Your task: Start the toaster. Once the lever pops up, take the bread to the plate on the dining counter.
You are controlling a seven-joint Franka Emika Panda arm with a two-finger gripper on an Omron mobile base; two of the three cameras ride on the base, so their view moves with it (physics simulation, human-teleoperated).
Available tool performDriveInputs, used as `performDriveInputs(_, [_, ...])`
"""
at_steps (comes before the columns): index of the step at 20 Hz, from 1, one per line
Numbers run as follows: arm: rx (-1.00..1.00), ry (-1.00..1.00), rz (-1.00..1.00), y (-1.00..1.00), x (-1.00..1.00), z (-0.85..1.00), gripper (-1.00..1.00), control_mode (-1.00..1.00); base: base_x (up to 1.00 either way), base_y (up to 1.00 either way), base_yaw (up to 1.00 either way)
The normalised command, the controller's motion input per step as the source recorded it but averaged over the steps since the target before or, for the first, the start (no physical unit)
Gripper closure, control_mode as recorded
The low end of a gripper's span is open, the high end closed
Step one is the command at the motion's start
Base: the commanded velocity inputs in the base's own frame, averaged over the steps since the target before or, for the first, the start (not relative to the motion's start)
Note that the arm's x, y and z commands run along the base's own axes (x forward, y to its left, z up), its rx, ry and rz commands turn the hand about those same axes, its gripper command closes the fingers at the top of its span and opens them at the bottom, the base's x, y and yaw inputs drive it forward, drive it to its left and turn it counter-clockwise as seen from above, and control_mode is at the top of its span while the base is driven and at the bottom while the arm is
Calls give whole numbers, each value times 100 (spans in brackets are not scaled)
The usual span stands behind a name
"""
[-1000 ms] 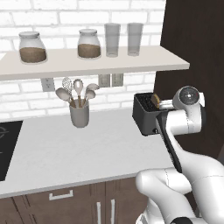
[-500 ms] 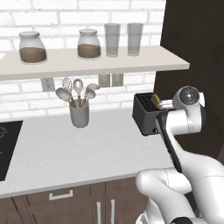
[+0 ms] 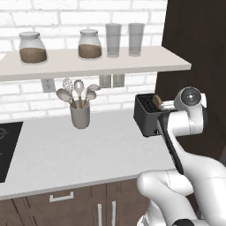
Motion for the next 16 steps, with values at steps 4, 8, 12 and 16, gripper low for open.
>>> performDriveInputs(4, [0, 0, 0, 0, 0, 0, 100, -100, 0, 0, 0])
performDriveInputs(8, [0, 0, 0, 0, 0, 0, 100, -100, 0, 0, 0])
performDriveInputs(12, [0, 0, 0, 0, 0, 0, 100, -100, 0, 0, 0])
performDriveInputs(16, [0, 0, 0, 0, 0, 0, 100, -100, 0, 0, 0])
